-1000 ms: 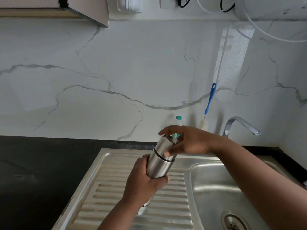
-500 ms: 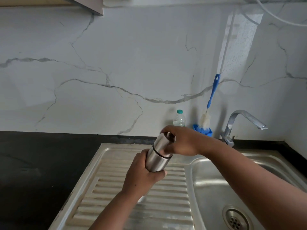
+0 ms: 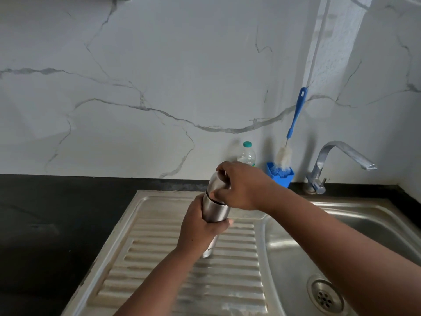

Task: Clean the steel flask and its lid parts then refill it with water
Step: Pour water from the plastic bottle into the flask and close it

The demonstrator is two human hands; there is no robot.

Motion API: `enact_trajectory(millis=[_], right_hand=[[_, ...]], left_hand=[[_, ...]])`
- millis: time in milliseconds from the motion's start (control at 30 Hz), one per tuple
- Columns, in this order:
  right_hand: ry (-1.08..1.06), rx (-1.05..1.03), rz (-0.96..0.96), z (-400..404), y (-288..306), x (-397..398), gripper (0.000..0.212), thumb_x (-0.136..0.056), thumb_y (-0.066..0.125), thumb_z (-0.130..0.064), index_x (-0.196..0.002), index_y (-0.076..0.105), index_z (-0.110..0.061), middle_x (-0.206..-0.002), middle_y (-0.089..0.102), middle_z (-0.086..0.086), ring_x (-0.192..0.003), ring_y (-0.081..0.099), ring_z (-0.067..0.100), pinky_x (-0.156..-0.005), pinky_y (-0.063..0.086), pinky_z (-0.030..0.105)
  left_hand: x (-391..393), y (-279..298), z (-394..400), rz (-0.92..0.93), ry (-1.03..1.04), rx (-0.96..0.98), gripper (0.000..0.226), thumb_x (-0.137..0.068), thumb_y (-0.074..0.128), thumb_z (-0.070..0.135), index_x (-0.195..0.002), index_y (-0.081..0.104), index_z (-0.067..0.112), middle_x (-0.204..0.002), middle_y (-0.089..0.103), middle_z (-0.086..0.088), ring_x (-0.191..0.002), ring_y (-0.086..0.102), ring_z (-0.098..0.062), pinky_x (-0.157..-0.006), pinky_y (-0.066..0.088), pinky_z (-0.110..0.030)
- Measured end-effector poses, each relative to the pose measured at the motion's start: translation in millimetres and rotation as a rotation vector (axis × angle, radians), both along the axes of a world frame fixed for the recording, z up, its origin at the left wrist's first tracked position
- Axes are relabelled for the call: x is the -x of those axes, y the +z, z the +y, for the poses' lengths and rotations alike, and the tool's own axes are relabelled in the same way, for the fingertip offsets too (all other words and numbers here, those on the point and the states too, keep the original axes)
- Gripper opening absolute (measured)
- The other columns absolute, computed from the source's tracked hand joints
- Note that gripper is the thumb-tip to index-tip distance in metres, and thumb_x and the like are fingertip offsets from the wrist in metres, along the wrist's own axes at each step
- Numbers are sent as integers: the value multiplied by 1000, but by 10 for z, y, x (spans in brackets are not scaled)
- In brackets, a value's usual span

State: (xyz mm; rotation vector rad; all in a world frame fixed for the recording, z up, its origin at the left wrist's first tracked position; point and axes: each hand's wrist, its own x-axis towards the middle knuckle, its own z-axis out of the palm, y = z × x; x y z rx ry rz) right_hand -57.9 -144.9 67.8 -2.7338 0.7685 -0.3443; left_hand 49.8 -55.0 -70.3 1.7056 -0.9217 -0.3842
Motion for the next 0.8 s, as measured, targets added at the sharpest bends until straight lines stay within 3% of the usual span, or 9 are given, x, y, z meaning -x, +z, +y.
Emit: enact_trajectory(millis=[267,367,667,800], right_hand=[[-30,118,-42,61,-175,-249,44,-80,59,-53,-104,52,-17,-98,55,2,-86,58,25,-76,53,38],[-34,129,-22,81,-177,-318,38,-80,58,-53,-94,47,-19,-97,54,2,-85,58,26,-73,51,35],[-27,138,-9,153,-208,-426,51,-84,56,-52,-122,50,-20,-114,54,3,-99,59,28,-71,42,31],[-23,138,-5,134,-233,-464,54,-83,56,-54,-125,49,-21,-115,54,2,-99,59,27,-71,42,31]], left_hand=[[-65,-140,-50,63,55,61,60,-53,89,40,-103,56,40,-100,69,5,-91,67,-15,-77,56,-46],[-76,-143,-38,71,72,69,59,-52,87,42,-102,55,41,-100,69,7,-91,67,-13,-77,56,-44],[-108,-199,-10,128,90,88,57,-50,85,44,-98,54,45,-95,71,7,-89,69,-14,-76,57,-42],[-160,-182,-8,134,57,69,56,-55,87,38,-100,54,44,-95,71,11,-88,69,-7,-72,54,-30]])
